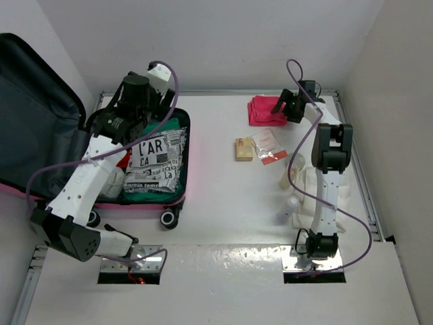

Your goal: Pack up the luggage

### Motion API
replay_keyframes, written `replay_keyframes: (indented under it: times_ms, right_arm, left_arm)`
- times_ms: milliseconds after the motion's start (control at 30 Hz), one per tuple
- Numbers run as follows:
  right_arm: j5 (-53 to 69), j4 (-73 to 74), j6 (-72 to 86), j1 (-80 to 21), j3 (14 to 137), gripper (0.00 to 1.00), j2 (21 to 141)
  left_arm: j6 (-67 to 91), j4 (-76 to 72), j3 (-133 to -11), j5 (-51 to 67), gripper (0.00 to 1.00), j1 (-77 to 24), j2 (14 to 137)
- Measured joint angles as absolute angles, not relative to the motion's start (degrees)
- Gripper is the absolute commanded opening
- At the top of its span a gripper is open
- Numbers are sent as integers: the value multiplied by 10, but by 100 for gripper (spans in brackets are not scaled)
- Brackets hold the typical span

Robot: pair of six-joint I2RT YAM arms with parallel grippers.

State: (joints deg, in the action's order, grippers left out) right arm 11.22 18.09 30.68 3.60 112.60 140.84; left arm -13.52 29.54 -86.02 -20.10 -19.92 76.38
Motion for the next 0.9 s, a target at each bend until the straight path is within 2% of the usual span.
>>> replay_keyframes:
  times_ms: [167, 200, 233, 333, 400, 467, 667, 900]
  right_arm:
    - [120, 180, 300, 16, 1131, 55, 1417]
    - [119, 180, 299, 13, 1131, 49, 1419]
    - [119, 179, 297, 12, 1131, 30, 1421]
    - [116, 177, 295, 8, 1131, 12, 1423]
    - [115, 176, 295, 7, 1131, 6, 1423]
    - [123, 175, 292, 9, 1131, 0, 1422]
    - [165, 182, 285, 14, 1131, 0, 1388]
    - [206, 164, 322, 3, 1154, 0, 1261]
  left_arm:
    - [-144, 298, -848, -209, 86, -199, 764]
    - [-145, 298, -846, -210, 86, -199, 764]
    - [-146, 298, -844, -211, 86, -199, 764]
    - [-148, 299, -838, -215, 86, -199, 762]
    - [-147, 299, -830, -217, 86, -199, 759]
    - [-145, 300, -821, -218, 87, -199, 756]
    - [-112, 296, -800, -219, 87, -183, 754]
    - [-31, 287, -793, -228, 87, -95, 754]
